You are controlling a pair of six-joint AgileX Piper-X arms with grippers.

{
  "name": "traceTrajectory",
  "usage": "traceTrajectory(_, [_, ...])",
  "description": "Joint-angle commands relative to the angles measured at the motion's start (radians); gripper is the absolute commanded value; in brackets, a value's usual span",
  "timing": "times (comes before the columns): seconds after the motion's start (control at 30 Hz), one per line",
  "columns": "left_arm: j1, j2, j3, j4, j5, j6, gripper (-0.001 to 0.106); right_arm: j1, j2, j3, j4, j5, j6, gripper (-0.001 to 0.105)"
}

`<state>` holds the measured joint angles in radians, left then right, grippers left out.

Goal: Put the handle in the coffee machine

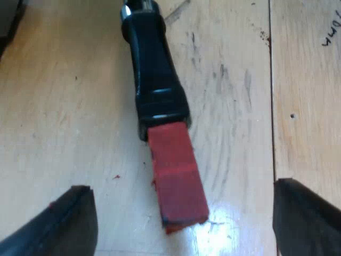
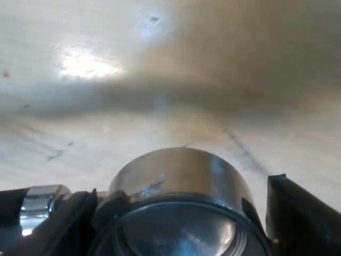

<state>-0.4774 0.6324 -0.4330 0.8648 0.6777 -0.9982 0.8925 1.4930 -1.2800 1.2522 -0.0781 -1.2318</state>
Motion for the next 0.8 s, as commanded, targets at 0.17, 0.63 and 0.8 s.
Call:
traceTrajectory(0.17, [-0.004, 0.0, -0.001, -0.068, -0.008, 0.009, 0.07, -0.003, -0.019, -0.013, 0.011, -0.064, 0.028, 0.0])
traceTrajectory(0.63, [-0.004, 0.003, 0.086, -0.163, -0.008, 0.009, 0.07, 0.006, -0.019, -0.032, -0.051, -0.162, 0.069, 0.0])
traceTrajectory(0.8, [-0.004, 0.012, 0.105, -0.237, -0.008, -0.021, 0.07, 0.044, -0.019, -0.032, -0.068, -0.16, 0.085, 0.0])
